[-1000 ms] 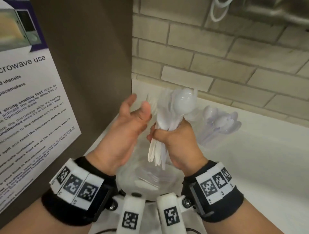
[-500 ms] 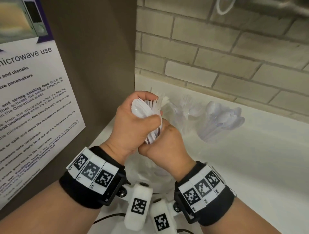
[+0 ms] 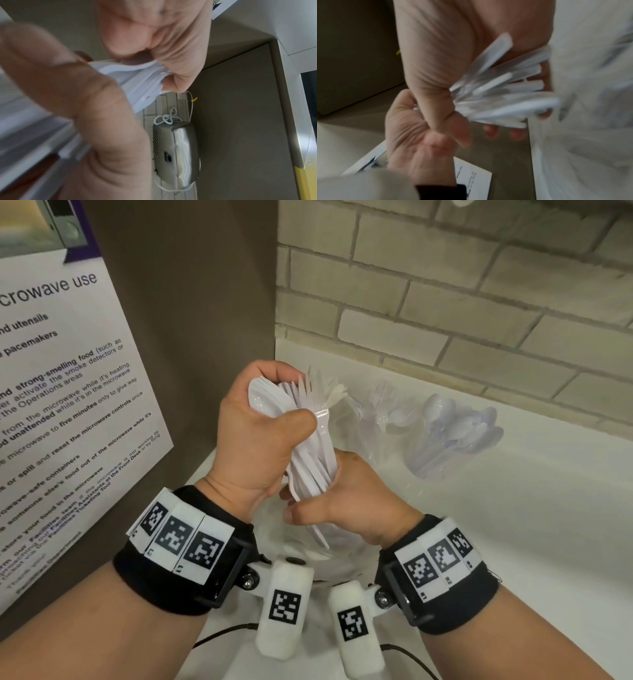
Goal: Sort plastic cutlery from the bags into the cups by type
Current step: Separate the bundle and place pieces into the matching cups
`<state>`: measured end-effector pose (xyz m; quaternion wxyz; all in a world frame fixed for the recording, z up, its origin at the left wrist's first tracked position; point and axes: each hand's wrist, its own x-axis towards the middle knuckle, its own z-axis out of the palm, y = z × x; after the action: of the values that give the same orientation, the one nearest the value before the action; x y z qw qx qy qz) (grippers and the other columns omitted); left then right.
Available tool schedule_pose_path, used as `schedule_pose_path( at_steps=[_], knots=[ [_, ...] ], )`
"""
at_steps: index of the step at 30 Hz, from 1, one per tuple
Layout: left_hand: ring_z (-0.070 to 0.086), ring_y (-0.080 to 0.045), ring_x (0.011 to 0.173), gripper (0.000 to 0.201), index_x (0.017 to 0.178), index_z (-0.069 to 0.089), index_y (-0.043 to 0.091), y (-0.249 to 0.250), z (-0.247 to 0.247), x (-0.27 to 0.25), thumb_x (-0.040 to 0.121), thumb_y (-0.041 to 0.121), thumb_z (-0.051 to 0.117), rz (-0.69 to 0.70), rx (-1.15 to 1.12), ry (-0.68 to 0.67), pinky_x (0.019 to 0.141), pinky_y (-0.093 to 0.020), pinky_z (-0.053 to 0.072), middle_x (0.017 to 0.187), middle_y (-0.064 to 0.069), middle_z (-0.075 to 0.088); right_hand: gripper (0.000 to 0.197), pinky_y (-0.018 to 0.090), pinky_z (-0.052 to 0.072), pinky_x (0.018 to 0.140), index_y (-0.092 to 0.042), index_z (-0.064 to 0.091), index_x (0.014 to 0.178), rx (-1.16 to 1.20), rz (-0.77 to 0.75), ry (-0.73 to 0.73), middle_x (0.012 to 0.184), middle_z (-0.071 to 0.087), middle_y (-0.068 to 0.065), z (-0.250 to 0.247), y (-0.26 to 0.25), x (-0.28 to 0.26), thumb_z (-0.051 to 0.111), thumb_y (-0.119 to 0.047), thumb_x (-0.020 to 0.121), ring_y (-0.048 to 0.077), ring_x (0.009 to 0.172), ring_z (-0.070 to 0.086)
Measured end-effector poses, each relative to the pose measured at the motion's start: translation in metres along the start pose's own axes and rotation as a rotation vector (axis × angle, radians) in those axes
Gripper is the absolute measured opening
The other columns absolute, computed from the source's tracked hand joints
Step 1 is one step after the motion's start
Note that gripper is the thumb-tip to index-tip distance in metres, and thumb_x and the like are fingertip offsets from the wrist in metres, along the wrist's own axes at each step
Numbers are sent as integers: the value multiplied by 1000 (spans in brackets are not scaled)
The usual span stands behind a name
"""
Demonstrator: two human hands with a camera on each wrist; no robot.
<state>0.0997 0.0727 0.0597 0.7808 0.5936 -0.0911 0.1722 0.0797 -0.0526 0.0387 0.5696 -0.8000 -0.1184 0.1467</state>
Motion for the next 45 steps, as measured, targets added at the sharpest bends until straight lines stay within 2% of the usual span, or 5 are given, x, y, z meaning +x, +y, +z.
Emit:
schedule_pose_path(
  at_steps=[10, 16, 20, 27, 45],
  knots=[
    [53, -17, 123, 127, 148, 14, 30, -18, -28, 4, 49, 39, 93, -252, -207, -421, 93, -32, 49, 129, 1, 57, 9, 33, 42, 48, -1, 52, 63, 340, 16, 61, 54, 45, 15, -1, 6, -2, 55, 4, 56, 25, 43, 45],
    [55, -51, 83, 87, 131, 51, 4, -20, -31, -12, 65, 51, 82, -517, -105, -794, 76, -53, 51, 104, -45, 51, 24, 26, 46, 43, 0, 58, 78, 471, -26, -124, 48, 51, 5, 1, 1, -3, 48, 12, 60, 17, 36, 48],
    [46, -65, 113, 55, 106, 70, 25, -8, -18, -11, 58, 46, 87, -459, -88, -693, 81, -87, 28, 130, -23, 56, 26, 30, 52, 48, -11, 61, 67, 441, 23, -260, 49, 52, 5, 6, 1, -4, 50, 12, 60, 19, 39, 54],
    [68, -26, 105, 14, 81, 71, 20, -9, -9, -12, 66, 19, 70, -457, -70, -536, 89, -40, 54, 100, -12, 74, 23, 35, 55, 62, -5, 62, 84, 448, 4, -329, 69, 62, 11, 5, 4, -5, 61, 12, 69, 26, 67, 63],
    [67, -19, 70, 15, 77, 69, 24, -29, 11, -18, 68, 12, 74, -120, 47, 60, 72, -39, 56, 69, 3, 68, 73, 42, 50, 96, -4, 53, 130, 1229, 371, 58, 117, 66, 16, 16, 23, 13, 28, -62, 95, 28, 109, 63]
  ],
)
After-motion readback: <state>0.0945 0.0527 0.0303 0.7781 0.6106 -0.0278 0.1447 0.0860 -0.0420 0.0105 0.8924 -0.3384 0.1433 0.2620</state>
